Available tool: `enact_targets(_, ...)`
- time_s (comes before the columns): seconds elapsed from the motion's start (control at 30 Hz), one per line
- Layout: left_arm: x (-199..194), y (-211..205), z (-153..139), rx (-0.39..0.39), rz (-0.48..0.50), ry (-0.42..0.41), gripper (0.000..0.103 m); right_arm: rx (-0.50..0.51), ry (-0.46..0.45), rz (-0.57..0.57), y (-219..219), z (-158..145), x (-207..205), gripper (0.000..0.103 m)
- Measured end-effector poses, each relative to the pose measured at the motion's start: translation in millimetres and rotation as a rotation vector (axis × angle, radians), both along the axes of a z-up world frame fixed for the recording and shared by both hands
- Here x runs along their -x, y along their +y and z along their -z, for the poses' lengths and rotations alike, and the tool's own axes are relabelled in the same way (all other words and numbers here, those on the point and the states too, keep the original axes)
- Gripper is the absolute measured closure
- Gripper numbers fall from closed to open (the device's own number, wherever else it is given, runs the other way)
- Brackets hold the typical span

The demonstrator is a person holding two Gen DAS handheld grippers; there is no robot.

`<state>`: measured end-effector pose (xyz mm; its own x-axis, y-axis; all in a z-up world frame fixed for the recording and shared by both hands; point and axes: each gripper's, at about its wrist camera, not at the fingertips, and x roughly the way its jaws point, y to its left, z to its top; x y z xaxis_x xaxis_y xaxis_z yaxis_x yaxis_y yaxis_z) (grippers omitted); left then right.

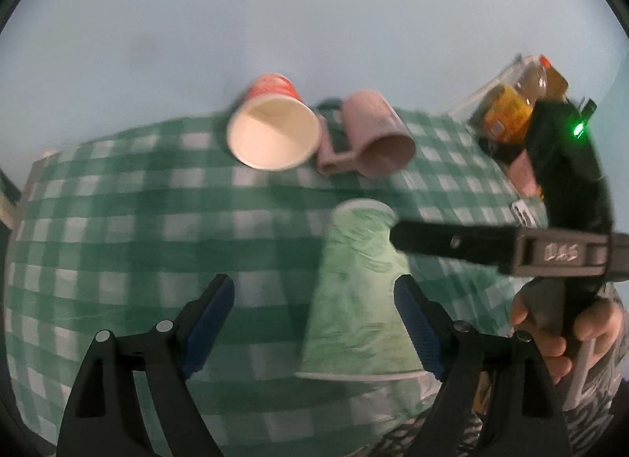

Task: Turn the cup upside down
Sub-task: 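Lift the green cup with the left gripper and carry it toward the right gripper, then grasp the green cup with the right gripper while the left gripper releases it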

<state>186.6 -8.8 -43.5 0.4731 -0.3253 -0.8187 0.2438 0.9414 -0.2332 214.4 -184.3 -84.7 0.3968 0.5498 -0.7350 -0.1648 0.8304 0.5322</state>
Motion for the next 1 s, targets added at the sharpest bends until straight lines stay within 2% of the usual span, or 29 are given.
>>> enact_targets(0.07,-0.1,15.9,-6.4,0.016,-0.042,-0.03,0.011,-0.014,0.04,-0.001,4.6,7.0,-4.0,0.009)
enact_targets(0.2,-1.9,38.3,-10.6,0.016,-0.103,-0.065,0.011,-0.016,0.1,-0.004,13.6,17.8,-11.7,0.009)
enact_targets(0.57,-8.4,56.7,10.8,-0.078,-0.211,-0.096,0.011,0.014,0.164,0.01,35.3,31.4,-23.0,0.009)
enact_targets(0.73,-12.3,58.6,18.5,-0.085,-0.224,-0.081,0.011,0.038,0.177,-0.001,39.7,34.1,-25.7,0.021)
enact_targets(0.87,-8.8,57.0,13.7,-0.073,-0.218,-0.092,0.011,0.016,0.165,-0.007,37.9,33.1,-25.3,0.027)
enact_targets(1.0,-5.7,55.5,11.1,-0.06,-0.217,-0.095,0.011,0.003,0.117,-0.02,34.8,25.7,-18.1,0.032)
